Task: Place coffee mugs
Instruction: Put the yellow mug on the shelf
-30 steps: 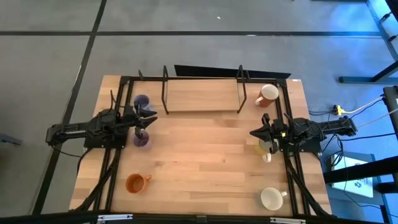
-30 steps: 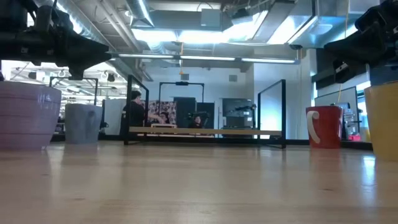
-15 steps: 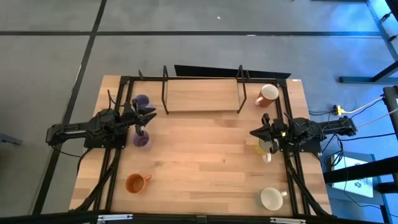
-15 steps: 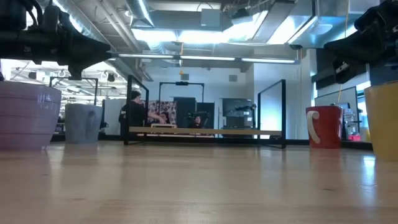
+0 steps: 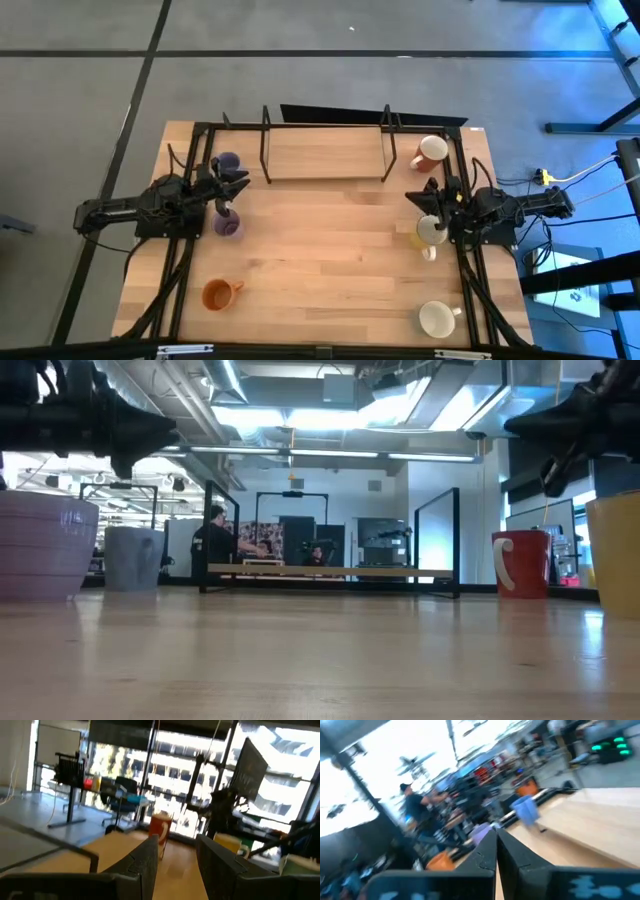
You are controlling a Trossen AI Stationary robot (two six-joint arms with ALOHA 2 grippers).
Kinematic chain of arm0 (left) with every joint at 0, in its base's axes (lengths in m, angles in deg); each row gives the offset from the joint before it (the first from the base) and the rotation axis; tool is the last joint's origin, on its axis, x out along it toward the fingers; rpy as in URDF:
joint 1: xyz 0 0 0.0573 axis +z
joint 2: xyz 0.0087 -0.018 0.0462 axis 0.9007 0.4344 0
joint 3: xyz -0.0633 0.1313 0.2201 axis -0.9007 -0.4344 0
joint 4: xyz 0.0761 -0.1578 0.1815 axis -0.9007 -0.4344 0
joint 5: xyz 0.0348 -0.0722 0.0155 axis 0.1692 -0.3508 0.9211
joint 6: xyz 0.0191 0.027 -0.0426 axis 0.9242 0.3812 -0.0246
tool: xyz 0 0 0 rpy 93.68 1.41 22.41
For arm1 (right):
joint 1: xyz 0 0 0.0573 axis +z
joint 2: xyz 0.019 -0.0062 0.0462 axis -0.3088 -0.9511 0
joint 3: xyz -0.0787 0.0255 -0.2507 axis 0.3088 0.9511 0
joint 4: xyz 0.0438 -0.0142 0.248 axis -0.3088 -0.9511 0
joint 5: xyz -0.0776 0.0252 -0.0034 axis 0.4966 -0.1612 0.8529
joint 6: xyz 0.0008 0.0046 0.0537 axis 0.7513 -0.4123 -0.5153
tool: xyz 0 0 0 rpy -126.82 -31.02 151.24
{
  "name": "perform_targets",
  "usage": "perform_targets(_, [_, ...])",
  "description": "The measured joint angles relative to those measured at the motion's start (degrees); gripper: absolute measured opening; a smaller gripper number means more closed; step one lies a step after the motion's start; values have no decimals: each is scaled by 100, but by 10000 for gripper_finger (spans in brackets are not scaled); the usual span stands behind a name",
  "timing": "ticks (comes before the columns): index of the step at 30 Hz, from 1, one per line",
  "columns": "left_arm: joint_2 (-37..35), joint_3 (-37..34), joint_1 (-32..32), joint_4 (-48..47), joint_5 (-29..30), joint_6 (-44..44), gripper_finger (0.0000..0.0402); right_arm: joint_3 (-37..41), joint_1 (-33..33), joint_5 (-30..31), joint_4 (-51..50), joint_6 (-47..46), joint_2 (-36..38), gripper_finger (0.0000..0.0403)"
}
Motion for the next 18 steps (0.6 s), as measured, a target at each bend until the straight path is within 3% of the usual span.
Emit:
perform_targets(6, [2, -1, -1, 504, -73, -939, 126, -149, 0, 872, 5, -164, 0, 1])
perform_targets(10, [2, -2, -2, 832, -213, -970, 126, -302, 0, 1280, 1, -327, 0, 1])
perform_targets(14, [0, -2, 0, 1217, 360, -1214, 126, -434, 0, 1389, 14, -729, -14, 1])
perform_targets(18, [2, 0, 0, 1406, 76, -1110, 126, -639, 0, 1390, -8, -857, -278, 1])
